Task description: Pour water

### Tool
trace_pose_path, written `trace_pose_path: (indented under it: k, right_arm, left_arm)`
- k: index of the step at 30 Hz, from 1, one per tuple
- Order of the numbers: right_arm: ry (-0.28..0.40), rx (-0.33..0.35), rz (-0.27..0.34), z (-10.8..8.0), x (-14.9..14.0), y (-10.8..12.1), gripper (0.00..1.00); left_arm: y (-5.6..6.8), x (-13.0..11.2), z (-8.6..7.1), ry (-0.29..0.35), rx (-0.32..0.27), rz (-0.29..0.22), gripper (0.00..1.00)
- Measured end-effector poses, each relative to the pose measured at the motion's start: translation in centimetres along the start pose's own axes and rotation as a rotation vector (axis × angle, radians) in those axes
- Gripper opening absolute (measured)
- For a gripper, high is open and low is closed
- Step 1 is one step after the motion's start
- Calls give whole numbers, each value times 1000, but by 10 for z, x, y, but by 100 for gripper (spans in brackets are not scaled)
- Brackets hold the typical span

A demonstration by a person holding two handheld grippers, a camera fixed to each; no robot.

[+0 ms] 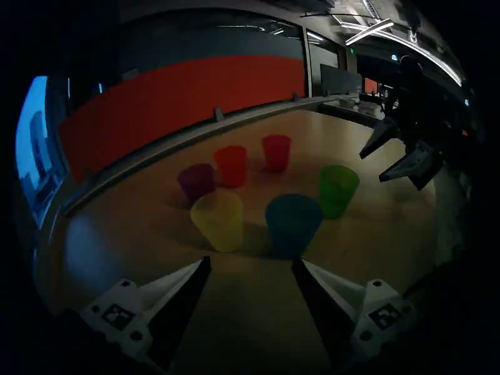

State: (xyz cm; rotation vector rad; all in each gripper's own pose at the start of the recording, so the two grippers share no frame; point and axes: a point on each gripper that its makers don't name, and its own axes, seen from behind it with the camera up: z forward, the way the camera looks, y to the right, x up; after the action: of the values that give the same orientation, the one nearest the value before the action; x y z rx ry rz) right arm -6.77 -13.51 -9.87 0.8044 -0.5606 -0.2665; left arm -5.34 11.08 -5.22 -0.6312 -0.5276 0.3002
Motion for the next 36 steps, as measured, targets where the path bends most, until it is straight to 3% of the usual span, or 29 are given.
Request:
trace_pose_path:
  k: [8,20,29,36]
  right_arm:
    - [74,-79,59,-20,10,21,98]
    - [170,-211,74,-34,26,41,98]
    - [278,-351,127,-47,51,68,98]
    - [384,-476,123,-62,79,92,98]
  left_arm:
    - [-29,1,-22,69,113,-71,97]
    - [-61,17,-54,221,240,-183,97]
    - [-86,37,-82,330,345,-214,97]
    - [-94,53,-89,400,382,-226,97]
